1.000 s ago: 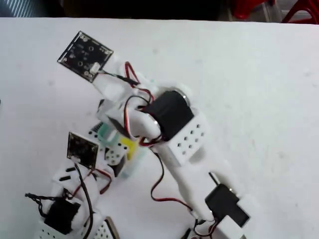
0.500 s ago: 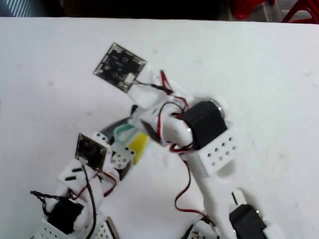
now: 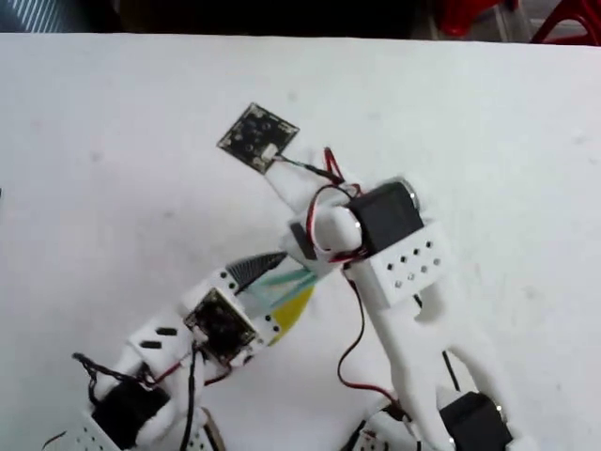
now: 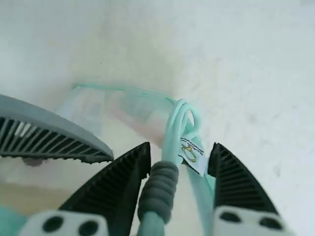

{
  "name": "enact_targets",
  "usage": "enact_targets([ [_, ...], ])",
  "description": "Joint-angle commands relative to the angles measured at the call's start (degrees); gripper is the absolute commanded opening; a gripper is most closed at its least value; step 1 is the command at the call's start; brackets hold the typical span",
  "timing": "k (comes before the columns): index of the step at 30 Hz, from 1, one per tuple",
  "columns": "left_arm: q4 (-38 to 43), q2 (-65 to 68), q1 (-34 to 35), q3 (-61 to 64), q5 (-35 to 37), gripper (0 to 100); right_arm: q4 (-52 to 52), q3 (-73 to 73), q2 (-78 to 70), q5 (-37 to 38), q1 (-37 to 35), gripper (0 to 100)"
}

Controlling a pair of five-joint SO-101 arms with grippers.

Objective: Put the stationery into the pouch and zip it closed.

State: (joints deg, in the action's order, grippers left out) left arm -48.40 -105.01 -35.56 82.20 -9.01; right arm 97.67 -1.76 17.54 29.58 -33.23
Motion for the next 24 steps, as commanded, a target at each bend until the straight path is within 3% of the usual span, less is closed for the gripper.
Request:
enact_targets([
  [1, -1.49, 0.40, -0.31, -0.35, -1.23, 17, 1.45, -6.33, -0.31, 6.15, 0.40, 5.3],
  [2, -1.49, 0.40, 0.40, -0.53, -1.23, 17, 1.45, -7.03, -0.31, 6.51, 0.48, 0.3],
  [6, -0.09, 0.40, 1.63, -0.44, -1.23, 13, 1.45, -6.33, -0.31, 6.24, 1.10, 1.5],
  [12, 0.18, 0.40, 1.54, -0.44, -1.67, 4, 1.45, 3.25, -0.31, -0.53, 3.65, 1.8],
  [18, 0.18, 0.40, 1.63, -0.35, -1.76, 4, 1.36, 13.63, 1.10, -7.74, 6.02, 1.8],
  [24, 1.05, 0.40, 1.71, -0.18, -1.76, 4, 1.27, 20.31, 12.09, -11.87, 6.90, 1.8],
])
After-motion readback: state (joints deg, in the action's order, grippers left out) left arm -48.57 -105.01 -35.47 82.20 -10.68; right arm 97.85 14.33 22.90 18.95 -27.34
